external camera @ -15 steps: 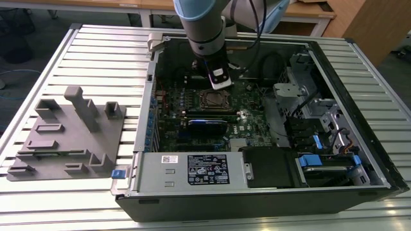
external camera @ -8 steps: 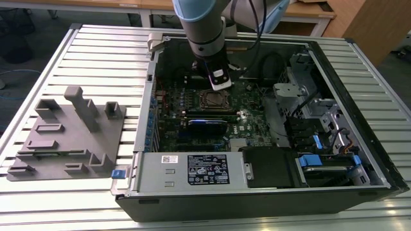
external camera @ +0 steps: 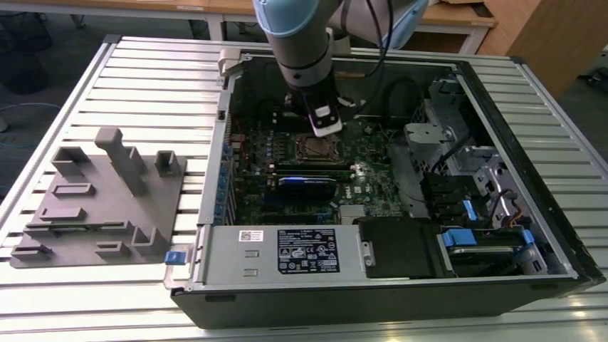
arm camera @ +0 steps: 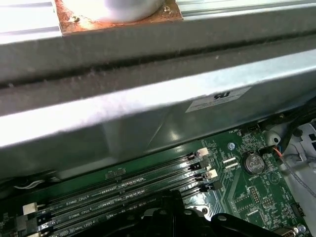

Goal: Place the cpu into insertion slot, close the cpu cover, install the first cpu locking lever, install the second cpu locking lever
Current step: 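Install the first cpu locking lever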

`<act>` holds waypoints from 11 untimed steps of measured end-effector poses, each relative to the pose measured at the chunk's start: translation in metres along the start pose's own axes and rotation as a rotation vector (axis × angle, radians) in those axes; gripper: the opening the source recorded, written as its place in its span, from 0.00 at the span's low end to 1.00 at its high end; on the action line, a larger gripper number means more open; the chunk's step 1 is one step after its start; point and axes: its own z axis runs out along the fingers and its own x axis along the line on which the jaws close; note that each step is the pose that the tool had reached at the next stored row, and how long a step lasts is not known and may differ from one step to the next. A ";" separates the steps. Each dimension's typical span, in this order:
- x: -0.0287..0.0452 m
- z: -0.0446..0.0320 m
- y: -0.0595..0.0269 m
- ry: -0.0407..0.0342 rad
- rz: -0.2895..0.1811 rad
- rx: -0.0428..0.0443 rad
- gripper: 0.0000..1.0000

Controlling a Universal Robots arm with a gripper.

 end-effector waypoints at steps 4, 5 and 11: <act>0.0017 0.0020 -0.0013 -0.0042 -0.001 -0.0014 0.10; 0.0022 0.0021 -0.0015 -0.0046 -0.001 -0.0017 0.10; 0.0038 0.0024 -0.0017 -0.0048 -0.001 -0.0016 0.10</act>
